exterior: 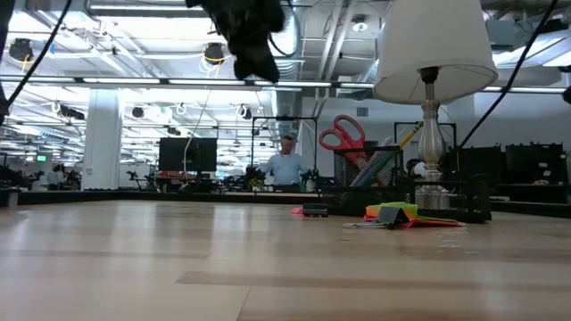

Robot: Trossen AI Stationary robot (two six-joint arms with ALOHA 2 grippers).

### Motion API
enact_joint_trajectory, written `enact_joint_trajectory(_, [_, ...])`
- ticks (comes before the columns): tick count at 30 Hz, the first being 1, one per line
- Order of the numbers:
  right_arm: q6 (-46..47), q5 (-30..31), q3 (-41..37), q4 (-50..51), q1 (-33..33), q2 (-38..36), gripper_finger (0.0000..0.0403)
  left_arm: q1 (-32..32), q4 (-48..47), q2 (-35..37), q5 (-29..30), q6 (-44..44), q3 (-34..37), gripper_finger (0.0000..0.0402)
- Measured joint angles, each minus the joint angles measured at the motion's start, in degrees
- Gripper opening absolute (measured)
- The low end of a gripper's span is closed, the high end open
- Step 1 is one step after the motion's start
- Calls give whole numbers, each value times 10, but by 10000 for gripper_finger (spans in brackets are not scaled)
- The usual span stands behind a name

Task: Pick and place office supplies into organizer
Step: Put the sticky notes into the desk organizer

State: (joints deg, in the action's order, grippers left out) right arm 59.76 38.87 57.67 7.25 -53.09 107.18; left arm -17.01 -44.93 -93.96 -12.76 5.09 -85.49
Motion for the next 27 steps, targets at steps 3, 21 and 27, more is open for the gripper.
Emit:
enact_joint_trajectory(3, [-2, 0, 0, 2, 4, 0, 108, 61, -5, -24, 105, 15, 62, 74])
enact_joint_trajectory(21, [20, 36, 0, 155, 78, 0, 108, 236, 494, -66, 185, -111, 277, 51])
enact_joint_trajectory(27, [22, 59, 0, 214, 128, 0, 108, 249, 489, -66, 186, -136, 277, 51])
